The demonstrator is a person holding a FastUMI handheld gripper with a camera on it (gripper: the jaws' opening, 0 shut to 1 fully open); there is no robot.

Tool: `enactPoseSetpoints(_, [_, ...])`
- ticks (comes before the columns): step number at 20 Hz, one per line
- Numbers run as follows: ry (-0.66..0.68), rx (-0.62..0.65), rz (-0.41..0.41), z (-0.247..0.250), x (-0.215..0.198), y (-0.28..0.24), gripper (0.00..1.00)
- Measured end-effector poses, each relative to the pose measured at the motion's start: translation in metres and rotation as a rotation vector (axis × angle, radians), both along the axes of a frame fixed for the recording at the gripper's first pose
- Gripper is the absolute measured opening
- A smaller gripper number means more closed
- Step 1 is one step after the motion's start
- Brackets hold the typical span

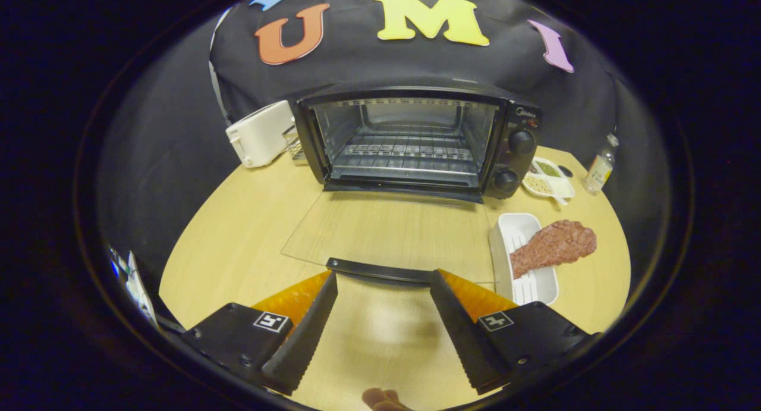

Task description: Open the toaster oven, put the food inside, and close the toaster oven door.

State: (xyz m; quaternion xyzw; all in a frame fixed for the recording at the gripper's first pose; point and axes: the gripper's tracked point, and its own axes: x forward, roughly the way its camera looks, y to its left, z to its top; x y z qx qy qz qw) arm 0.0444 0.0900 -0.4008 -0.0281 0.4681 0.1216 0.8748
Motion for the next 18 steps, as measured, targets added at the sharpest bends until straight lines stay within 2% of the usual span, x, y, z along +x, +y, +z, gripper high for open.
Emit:
enactPoseSetpoints(8, [0.046, 0.065, 0.012, 0.048, 0.0, -0.083, 1.0])
enactPoseSetpoints(11, [0.04, 0.048, 0.018, 0.062, 0.01, -0.127, 1.0])
enactPoseSetpoints(18, [0.086, 0.104, -0.001, 0.065, 0.04, -0.212, 0.98])
